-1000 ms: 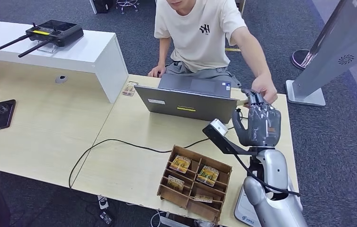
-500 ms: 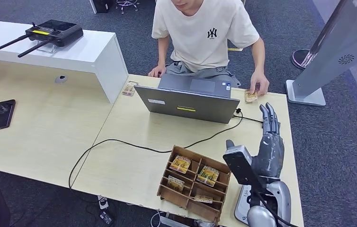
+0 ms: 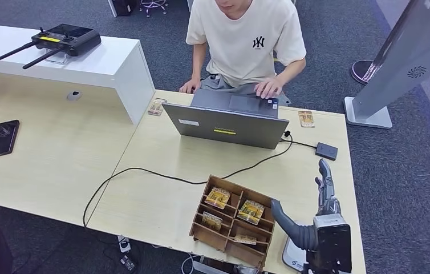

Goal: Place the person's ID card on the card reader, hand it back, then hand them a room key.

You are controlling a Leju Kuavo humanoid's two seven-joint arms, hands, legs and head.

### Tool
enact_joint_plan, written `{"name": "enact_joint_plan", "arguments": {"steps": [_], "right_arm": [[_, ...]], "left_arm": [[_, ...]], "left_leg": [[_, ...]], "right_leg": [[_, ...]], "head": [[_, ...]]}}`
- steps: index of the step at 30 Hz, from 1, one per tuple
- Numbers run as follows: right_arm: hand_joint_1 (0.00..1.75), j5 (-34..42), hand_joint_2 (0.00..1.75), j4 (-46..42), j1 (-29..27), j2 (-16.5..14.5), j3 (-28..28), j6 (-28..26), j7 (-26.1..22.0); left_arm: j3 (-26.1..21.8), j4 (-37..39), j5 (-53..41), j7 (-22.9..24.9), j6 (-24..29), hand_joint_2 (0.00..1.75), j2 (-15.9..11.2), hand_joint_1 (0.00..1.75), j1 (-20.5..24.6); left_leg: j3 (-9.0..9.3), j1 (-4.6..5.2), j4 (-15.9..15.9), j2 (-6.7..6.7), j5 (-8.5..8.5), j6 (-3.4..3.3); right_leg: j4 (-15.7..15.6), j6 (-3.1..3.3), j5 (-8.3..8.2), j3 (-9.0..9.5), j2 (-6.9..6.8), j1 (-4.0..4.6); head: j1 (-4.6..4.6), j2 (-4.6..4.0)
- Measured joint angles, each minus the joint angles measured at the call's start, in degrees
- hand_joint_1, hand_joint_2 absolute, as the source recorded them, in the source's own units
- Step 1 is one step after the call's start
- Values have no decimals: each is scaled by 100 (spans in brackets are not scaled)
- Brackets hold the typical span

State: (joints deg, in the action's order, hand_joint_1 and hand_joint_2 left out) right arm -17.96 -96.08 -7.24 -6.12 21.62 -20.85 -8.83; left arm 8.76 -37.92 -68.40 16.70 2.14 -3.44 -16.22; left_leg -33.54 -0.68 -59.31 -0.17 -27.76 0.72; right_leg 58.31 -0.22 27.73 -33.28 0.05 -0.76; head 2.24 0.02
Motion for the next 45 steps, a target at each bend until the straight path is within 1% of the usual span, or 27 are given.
{"name": "enact_joint_plan", "arguments": {"steps": [1,2,6,9,12,18,22,25,27,28,30,31,32,34,42,45], "right_arm": [[0,71,0,-26,-26,1,0,12,-5],[0,173,0,-56,-64,2,1,28,-17],[0,668,175,-271,-355,71,36,68,-142],[0,785,175,-473,-606,220,159,9,-190],[0,686,175,-611,-759,388,330,-89,-157],[0,466,175,-607,-781,1018,850,-254,-190],[0,174,175,-553,-740,1294,1221,-269,-186],[0,-48,175,-522,-677,1437,1452,-303,-161],[13,-180,175,-497,-627,1519,1588,-325,-143],[46,-238,175,-484,-601,1557,1652,-332,-138],[125,-357,175,-460,-557,1622,1765,-356,-120],[161,-420,175,-453,-538,1648,1813,-378,-109],[171,-479,175,-448,-521,1668,1853,-402,-96],[175,-612,175,-433,-486,1709,1934,-455,-78],[175,-1429,175,-348,-378,1809,2158,-725,131],[175,-1506,175,-319,-358,1819,2181,-748,153]], "left_arm": [[-34,-60,-23,0,-24,0,6,0,-26],[-77,-126,-66,-3,-61,0,16,0,-57],[-361,-440,-364,-52,-286,0,115,0,-246],[-658,-711,-602,-122,-457,0,234,0,-406],[-910,-918,-813,-190,-578,0,348,0,-509],[-1512,-1244,-1412,-440,-759,0,660,0,-604],[-1874,-1344,-1662,-569,-786,0,835,0,-608],[-2052,-1366,-1777,-635,-791,0,920,0,-602],[-2156,-1370,-1851,-675,-791,0,967,0,-595],[-2204,-1372,-1888,-695,-789,0,989,0,-590],[-2291,-1375,-1956,-742,-780,0,1023,0,-578],[-2329,-1374,-1993,-763,-773,0,1037,0,-570],[-2364,-1374,-2026,-783,-766,0,1050,0,-563],[-2437,-1374,-2091,-825,-755,0,1073,0,-549],[-2595,-1368,-2145,-896,-675,0,1109,0,-481],[-2624,-1364,-2145,-899,-671,0,1111,0,-465]], "left_leg": [[1,0,0,0,0,0],[2,0,0,0,0,0],[2,0,0,-1,-1,-1],[0,1,0,-1,-7,-4],[-1,1,0,1,-11,-3],[-3,2,0,0,-13,-7],[-1,2,0,0,-13,-7],[1,1,0,0,-13,-6],[3,1,0,0,-13,-6],[3,1,0,0,-13,-6],[3,1,0,0,-13,-6],[3,1,0,0,-13,-6],[3,1,0,0,-13,-6],[3,1,0,0,-13,-6],[3,2,0,0,-13,-6],[3,1,0,0,-13,-6]], "right_leg": [[0,0,0,1,0,0],[0,0,-1,1,0,0],[0,0,0,2,-2,0],[-2,-2,3,2,-1,0],[-2,-8,7,2,-1,0],[-4,-10,8,6,-4,-1],[-3,-9,7,7,-3,-1],[-3,-9,7,7,-3,-1],[-2,-9,7,6,-3,0],[-2,-9,8,6,-3,0],[-2,-9,8,6,-3,0],[-2,-9,8,6,-3,0],[-2,-9,8,6,-3,0],[-3,-9,8,6,-2,0],[-3,-9,7,7,-3,0],[-3,-9,7,7,-3,0]], "head": [[1,0],[0,0],[1,0],[0,0],[1,0],[-1,0],[0,0],[1,0],[1,0],[1,0],[1,0],[0,0],[0,0],[0,0],[1,0],[1,0]]}}
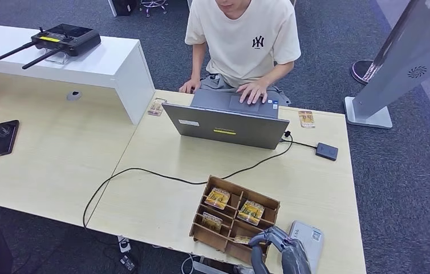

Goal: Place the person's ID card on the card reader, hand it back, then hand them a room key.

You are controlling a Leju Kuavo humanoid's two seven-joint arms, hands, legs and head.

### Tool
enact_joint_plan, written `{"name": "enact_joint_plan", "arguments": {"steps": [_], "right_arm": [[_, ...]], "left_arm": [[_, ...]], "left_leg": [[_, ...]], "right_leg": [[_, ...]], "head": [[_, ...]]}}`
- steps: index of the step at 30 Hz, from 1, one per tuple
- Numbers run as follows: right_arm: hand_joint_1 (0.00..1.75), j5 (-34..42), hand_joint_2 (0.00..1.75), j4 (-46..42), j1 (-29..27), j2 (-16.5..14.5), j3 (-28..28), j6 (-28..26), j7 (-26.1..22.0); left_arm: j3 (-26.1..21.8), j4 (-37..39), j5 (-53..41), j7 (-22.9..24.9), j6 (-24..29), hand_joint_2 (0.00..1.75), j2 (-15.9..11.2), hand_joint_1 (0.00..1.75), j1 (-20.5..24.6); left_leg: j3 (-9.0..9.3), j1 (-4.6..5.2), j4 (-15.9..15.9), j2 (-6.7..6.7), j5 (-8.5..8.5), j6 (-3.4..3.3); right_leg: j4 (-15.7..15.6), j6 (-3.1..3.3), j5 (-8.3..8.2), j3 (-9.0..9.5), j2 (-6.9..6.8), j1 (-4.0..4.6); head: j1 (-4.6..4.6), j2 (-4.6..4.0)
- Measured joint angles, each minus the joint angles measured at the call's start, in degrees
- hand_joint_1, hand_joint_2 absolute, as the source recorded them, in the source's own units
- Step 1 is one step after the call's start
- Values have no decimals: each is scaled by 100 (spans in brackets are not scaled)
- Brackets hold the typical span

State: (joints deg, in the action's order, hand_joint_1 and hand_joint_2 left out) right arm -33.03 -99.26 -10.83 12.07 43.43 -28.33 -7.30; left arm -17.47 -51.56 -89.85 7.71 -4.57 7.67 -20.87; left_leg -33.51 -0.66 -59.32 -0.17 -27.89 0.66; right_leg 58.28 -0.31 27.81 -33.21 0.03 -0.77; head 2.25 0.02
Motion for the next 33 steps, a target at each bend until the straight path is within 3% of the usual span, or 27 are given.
{"name": "enact_joint_plan", "arguments": {"steps": [6,9,10,13,14,15,21,33], "right_arm": [[175,-103,175,13,38,24,38,-29,45],[162,-483,175,50,80,47,70,-132,236],[145,-637,175,72,98,55,83,-165,329],[51,-1174,175,167,166,81,128,-256,667],[30,-1358,175,206,189,88,145,-286,777],[23,-1545,175,256,214,93,162,-311,884],[11,-2237,175,587,362,103,268,-380,1301],[20,-2667,175,1143,531,79,390,-417,1537]], "left_arm": [[-19,2,0,-2,9,0,0,0,9],[-24,17,0,-9,44,0,0,0,27],[-26,33,0,-13,64,0,-1,0,40],[-32,126,0,-34,156,0,-6,0,103],[-33,164,0,-42,187,0,-8,0,126],[-34,206,0,-46,216,0,-10,0,150],[-34,485,0,-48,368,0,-37,0,298],[-34,854,0,-50,533,0,-76,0,461]], "left_leg": [[0,0,0,0,0,0],[0,0,0,0,0,0],[0,0,0,0,0,0],[0,0,0,0,0,0],[1,0,0,0,0,0],[1,0,0,0,0,0],[2,0,0,0,0,0],[0,0,0,0,0,0]], "right_leg": [[0,0,0,-1,0,0],[0,0,0,-1,0,0],[0,0,0,0,0,0],[0,0,0,0,0,0],[0,0,0,0,0,0],[0,0,0,0,0,0],[0,0,-1,0,0,0],[0,0,0,-1,0,0]], "head": [[1,0],[0,0],[0,0],[0,0],[0,0],[0,0],[-1,0],[-1,0]]}}
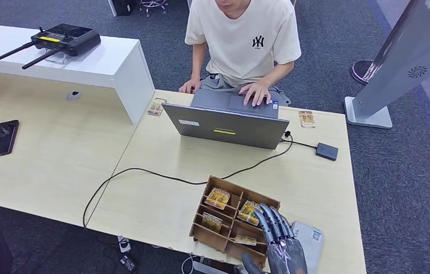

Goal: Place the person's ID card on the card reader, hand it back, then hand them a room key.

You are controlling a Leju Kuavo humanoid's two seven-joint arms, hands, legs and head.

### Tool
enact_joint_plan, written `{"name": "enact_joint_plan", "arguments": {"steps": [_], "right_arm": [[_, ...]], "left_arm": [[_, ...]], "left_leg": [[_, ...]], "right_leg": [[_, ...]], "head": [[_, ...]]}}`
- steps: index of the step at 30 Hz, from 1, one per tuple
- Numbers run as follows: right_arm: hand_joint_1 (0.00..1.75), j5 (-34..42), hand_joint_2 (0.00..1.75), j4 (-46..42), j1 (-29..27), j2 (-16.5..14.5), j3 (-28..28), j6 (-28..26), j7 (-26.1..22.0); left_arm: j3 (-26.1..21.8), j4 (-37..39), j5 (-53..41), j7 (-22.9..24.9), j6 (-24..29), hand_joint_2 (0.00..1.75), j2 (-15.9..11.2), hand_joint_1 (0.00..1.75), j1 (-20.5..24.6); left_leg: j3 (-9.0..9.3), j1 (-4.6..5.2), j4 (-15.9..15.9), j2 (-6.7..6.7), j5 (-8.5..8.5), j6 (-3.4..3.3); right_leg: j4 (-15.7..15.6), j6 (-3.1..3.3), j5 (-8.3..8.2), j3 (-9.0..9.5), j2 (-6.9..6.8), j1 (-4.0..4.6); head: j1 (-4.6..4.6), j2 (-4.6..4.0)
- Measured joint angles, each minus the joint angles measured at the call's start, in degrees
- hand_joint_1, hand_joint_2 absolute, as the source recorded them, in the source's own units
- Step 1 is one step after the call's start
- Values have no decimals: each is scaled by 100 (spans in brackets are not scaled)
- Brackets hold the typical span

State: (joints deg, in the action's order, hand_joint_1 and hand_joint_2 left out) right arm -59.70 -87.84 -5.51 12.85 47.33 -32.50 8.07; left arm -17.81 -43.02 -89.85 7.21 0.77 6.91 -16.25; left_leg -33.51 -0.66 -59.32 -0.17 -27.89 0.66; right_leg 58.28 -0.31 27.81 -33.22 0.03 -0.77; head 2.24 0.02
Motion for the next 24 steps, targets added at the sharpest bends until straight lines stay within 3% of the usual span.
{"name": "enact_joint_plan", "arguments": {"steps": [9,15,24], "right_arm": [[41,-86,175,234,54,-52,15,12,-12],[85,-88,175,332,69,-80,15,17,-18],[96,-73,175,386,84,-93,15,79,-16]], "left_arm": [[0,142,0,-2,74,0,-24,0,59],[0,172,0,-2,78,0,-24,0,64],[0,173,0,-1,16,0,-22,0,58]], "left_leg": [[0,0,0,0,0,0],[0,0,0,0,0,0],[0,0,0,0,0,0]], "right_leg": [[0,0,0,0,0,0],[0,0,0,0,0,0],[0,0,0,0,0,0]], "head": [[1,0],[1,0],[0,0]]}}
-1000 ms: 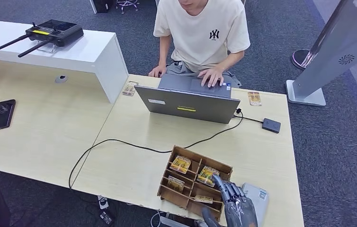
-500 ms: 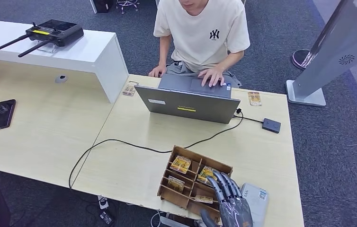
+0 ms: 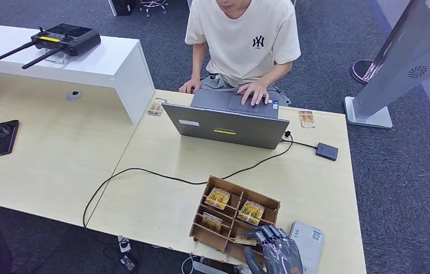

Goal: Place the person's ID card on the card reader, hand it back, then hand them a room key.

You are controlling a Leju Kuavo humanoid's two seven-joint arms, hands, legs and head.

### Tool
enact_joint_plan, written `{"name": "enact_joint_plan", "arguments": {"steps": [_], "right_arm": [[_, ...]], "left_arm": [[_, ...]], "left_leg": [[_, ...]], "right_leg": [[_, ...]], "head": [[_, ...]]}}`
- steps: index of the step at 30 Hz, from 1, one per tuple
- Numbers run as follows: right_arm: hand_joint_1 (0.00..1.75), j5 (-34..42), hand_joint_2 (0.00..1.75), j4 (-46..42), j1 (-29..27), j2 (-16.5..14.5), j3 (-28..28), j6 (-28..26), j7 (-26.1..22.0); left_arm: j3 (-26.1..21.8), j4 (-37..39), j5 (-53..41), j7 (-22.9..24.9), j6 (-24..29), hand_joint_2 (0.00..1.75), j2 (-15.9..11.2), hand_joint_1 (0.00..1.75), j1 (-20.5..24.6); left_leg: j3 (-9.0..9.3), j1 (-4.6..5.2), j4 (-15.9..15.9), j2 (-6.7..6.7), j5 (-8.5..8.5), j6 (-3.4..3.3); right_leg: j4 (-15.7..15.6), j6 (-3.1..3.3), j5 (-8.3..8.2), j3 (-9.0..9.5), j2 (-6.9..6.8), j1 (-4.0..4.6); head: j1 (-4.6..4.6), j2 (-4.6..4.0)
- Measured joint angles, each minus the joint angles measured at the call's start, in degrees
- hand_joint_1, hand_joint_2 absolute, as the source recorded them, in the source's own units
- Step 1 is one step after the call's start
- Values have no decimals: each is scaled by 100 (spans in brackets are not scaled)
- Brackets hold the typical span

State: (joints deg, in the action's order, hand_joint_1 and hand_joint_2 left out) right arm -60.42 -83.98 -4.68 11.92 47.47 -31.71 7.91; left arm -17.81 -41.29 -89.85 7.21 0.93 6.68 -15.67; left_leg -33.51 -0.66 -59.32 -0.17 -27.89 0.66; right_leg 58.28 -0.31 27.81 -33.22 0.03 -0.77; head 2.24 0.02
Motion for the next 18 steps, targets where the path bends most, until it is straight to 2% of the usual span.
{"name": "enact_joint_plan", "arguments": {"steps": [12,18], "right_arm": [[86,23,175,1,0,-1,0,54,0],[89,41,175,1,-1,-1,-1,64,26]], "left_arm": [[0,-3,0,1,-134,0,3,0,-47],[0,-23,0,7,-187,0,5,0,-87]], "left_leg": [[0,0,0,0,0,0],[0,0,0,0,0,0]], "right_leg": [[0,0,0,0,0,0],[0,0,0,0,0,0]], "head": [[1,0],[1,0]]}}
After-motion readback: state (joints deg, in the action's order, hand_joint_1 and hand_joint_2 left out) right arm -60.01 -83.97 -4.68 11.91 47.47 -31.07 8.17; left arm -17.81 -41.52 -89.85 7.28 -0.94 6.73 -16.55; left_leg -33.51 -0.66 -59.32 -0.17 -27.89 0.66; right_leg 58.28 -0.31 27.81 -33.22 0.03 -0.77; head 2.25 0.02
